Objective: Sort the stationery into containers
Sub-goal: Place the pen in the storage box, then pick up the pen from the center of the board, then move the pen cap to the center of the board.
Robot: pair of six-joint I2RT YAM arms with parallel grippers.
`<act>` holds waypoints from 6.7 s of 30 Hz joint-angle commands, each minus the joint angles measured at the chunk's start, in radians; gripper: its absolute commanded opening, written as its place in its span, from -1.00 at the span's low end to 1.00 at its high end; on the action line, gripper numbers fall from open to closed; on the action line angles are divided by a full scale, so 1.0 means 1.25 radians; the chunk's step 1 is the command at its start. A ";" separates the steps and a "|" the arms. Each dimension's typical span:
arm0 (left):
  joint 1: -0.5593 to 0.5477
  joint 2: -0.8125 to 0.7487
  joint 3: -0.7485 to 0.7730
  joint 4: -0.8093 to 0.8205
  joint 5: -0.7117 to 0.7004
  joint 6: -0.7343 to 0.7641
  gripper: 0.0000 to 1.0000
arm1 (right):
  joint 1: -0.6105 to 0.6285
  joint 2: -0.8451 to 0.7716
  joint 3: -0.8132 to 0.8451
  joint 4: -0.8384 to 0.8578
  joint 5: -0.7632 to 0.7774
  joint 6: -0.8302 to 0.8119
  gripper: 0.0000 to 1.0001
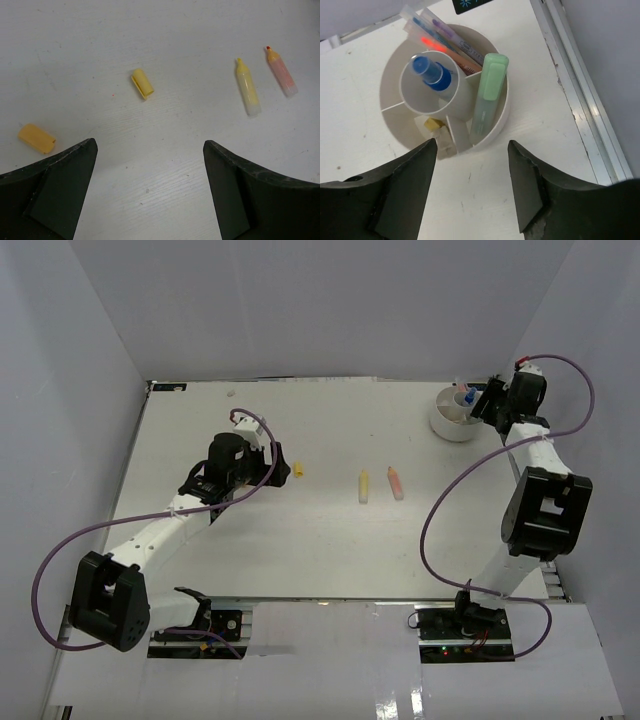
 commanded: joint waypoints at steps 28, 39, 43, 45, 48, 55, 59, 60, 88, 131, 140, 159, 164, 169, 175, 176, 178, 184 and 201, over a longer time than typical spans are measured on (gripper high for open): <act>0.031 -0.016 0.036 -0.063 -0.159 -0.130 0.96 | 0.447 -0.487 -0.501 0.016 0.122 -0.008 0.75; 0.031 -0.016 0.036 -0.057 -0.126 -0.123 0.96 | 0.458 -0.313 -0.507 0.033 0.086 0.007 0.47; 0.031 -0.015 0.037 -0.056 -0.114 -0.124 0.96 | 0.465 -0.275 -0.500 0.035 0.061 -0.002 0.40; 0.031 -0.015 0.037 -0.056 -0.113 -0.124 0.96 | 0.470 -0.252 -0.496 0.033 0.061 -0.003 0.32; 0.031 -0.016 0.036 -0.056 -0.112 -0.123 0.96 | 0.476 -0.227 -0.494 0.033 0.072 -0.005 0.24; 0.031 -0.015 0.036 -0.054 -0.102 -0.122 0.96 | 0.481 -0.184 -0.484 0.031 0.107 -0.007 0.21; 0.031 -0.015 0.036 -0.054 -0.101 -0.122 0.96 | 0.481 -0.172 -0.478 0.022 0.121 -0.010 0.15; 0.031 -0.016 0.036 -0.052 -0.101 -0.122 0.96 | 0.481 -0.171 -0.478 0.020 0.127 -0.013 0.12; 0.002 -0.079 -0.029 0.173 0.281 -0.292 0.96 | 0.662 -0.445 -0.526 0.241 0.099 -0.014 -0.76; -0.243 -0.053 -0.122 0.524 0.007 -0.352 -0.11 | 0.968 -0.503 -0.587 0.621 0.278 0.041 -0.76; -0.243 -0.059 -0.112 0.504 0.011 -0.329 -0.58 | 0.968 -0.503 -0.596 0.621 0.274 0.044 -0.57; 0.053 -0.096 0.010 0.142 0.035 -0.242 -0.57 | 0.966 -0.405 -0.523 0.406 0.195 -0.145 0.80; 0.188 -0.105 0.073 0.016 0.062 -0.164 -0.57 | 0.966 -0.252 -0.390 0.389 0.082 -0.192 0.81; 0.225 -0.159 0.039 0.017 -0.035 -0.091 -0.56 | 0.966 -0.075 -0.239 0.348 0.010 -0.207 0.87; 0.240 -0.180 0.010 0.024 -0.064 -0.031 -0.57 | 0.966 0.082 -0.087 0.340 -0.042 -0.206 0.92; 0.242 -0.182 0.008 0.021 -0.098 -0.028 -0.57 | 0.966 0.102 -0.049 0.334 -0.050 -0.204 0.94; 0.244 -0.186 0.004 0.015 -0.107 -0.025 -0.57 | 0.967 0.153 -0.015 0.328 -0.070 -0.197 0.97; 0.244 -0.194 0.004 -0.008 -0.205 -0.010 -0.54 | 0.966 0.272 0.101 0.328 -0.064 -0.164 1.00; 0.246 -0.210 0.002 -0.018 -0.230 -0.020 -0.50 | 0.967 0.498 0.366 0.265 0.108 -0.046 0.76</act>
